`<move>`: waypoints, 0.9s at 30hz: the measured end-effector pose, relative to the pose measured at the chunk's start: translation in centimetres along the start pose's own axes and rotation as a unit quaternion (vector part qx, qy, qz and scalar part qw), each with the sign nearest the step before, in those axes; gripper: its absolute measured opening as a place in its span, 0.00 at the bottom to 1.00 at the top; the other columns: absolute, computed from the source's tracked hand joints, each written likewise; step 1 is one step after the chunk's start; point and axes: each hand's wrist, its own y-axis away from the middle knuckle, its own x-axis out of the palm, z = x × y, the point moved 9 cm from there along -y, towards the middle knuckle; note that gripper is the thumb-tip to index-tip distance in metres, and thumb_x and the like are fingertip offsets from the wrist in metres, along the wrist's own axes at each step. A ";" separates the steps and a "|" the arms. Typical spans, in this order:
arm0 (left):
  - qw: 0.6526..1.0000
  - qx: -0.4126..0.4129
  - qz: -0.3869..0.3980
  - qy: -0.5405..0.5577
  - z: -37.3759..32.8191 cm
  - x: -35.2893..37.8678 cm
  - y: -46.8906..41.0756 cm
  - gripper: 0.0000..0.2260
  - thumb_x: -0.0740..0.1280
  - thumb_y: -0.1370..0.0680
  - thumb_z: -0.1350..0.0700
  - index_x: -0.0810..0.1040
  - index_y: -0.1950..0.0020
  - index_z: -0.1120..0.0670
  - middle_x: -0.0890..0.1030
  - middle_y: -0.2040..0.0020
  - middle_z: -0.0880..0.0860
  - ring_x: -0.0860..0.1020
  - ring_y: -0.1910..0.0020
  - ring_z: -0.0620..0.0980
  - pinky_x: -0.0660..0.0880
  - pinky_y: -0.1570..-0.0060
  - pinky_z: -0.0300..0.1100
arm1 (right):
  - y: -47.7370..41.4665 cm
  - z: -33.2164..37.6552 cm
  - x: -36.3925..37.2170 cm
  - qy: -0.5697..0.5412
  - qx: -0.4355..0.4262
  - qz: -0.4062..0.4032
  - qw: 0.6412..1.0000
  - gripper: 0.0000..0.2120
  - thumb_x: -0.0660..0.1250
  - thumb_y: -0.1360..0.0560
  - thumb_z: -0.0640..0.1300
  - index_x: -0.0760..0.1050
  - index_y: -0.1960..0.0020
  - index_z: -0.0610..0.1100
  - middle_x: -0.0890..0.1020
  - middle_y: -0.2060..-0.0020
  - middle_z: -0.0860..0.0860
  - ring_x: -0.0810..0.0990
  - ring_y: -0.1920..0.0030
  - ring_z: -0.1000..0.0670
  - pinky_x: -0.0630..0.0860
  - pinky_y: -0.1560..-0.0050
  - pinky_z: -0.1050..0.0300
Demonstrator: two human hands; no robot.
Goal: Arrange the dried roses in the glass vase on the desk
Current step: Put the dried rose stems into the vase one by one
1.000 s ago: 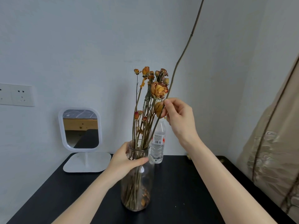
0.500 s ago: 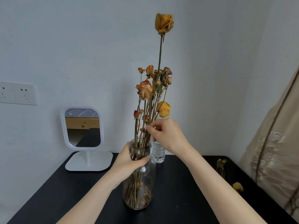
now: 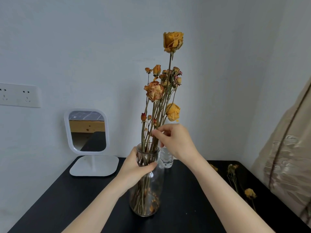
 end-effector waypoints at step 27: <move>1.000 0.014 -0.006 -0.001 -0.3 0.0 0.2 0.23 0.74 0.34 0.49 0.66 0.47 0.33 0.77 0.49 0.35 0.74 0.50 0.33 0.68 0.59 0.28 | 0.9 -1.2 0.4 0.004 0.019 -0.037 0.999 0.07 0.68 0.26 0.49 0.82 0.57 0.46 0.74 0.75 0.56 0.72 0.75 0.58 0.67 0.71 0.70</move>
